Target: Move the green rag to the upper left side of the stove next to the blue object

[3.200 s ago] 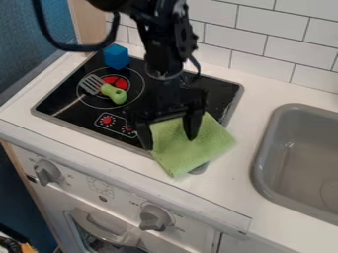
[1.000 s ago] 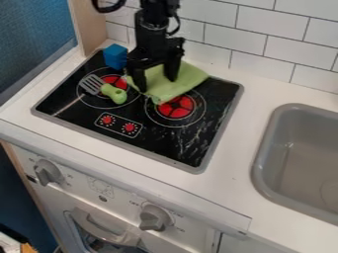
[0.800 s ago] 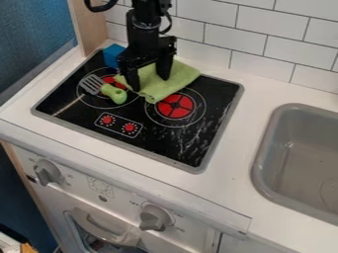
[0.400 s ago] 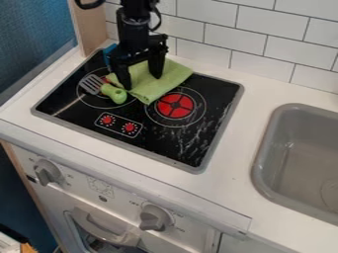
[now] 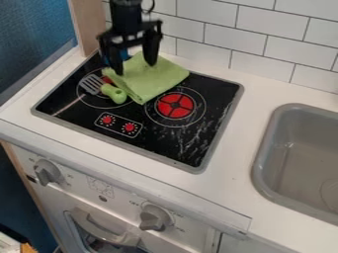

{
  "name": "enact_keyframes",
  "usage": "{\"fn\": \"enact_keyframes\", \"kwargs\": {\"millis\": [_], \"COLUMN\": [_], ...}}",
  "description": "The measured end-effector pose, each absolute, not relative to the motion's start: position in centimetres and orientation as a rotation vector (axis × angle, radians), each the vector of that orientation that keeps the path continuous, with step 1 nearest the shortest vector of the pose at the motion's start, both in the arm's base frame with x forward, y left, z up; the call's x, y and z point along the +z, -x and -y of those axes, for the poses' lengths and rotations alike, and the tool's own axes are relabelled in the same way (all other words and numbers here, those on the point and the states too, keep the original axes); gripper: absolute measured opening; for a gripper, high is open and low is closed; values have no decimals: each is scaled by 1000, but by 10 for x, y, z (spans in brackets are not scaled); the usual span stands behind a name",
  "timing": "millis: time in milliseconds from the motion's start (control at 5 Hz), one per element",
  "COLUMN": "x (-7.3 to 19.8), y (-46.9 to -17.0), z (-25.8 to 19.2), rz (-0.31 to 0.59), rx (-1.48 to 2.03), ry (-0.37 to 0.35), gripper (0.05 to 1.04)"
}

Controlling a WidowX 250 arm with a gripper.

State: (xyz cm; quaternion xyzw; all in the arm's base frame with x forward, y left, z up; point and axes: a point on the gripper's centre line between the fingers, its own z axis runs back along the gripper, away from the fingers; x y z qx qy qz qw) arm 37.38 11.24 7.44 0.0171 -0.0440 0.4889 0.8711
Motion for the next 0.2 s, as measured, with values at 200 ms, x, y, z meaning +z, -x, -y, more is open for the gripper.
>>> {"fn": "enact_keyframes", "kwargs": {"millis": [200], "x": [107], "y": [-372], "z": [-111], "rz": [151], "rx": [1012], "ry": [-4], "gripper": [1000]}}
